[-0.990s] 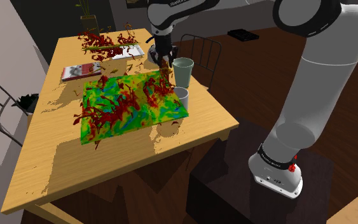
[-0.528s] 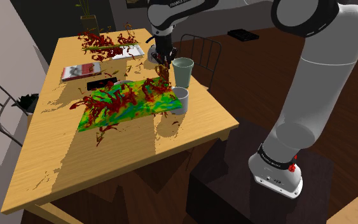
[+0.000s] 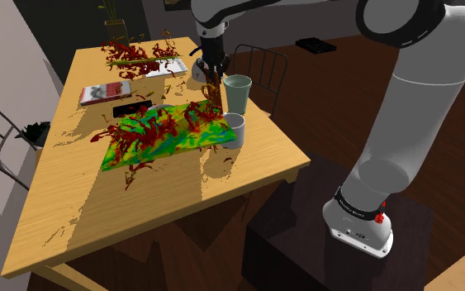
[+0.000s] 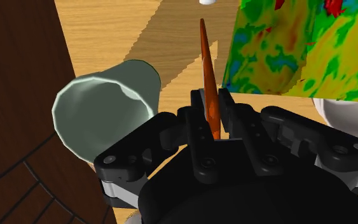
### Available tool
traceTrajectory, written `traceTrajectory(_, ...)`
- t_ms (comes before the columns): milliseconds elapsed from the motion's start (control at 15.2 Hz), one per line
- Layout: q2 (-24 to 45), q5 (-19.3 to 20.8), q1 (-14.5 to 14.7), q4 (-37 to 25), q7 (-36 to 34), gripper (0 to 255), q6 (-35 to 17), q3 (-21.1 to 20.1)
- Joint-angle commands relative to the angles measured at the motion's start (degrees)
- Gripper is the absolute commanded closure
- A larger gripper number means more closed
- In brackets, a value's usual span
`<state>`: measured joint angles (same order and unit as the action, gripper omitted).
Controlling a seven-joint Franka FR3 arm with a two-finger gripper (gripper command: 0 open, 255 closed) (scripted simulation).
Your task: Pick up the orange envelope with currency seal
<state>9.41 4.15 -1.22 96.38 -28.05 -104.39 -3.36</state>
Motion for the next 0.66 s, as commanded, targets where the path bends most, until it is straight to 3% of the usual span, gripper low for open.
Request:
traceTrajectory(0, -0.01, -0.03, -0.05, -1.65, 0.21, 255, 1.63, 0.04)
traceTrajectory(594, 0.09, -0.09, 0.01, -7.28, 0.51, 255, 7.16, 0.00)
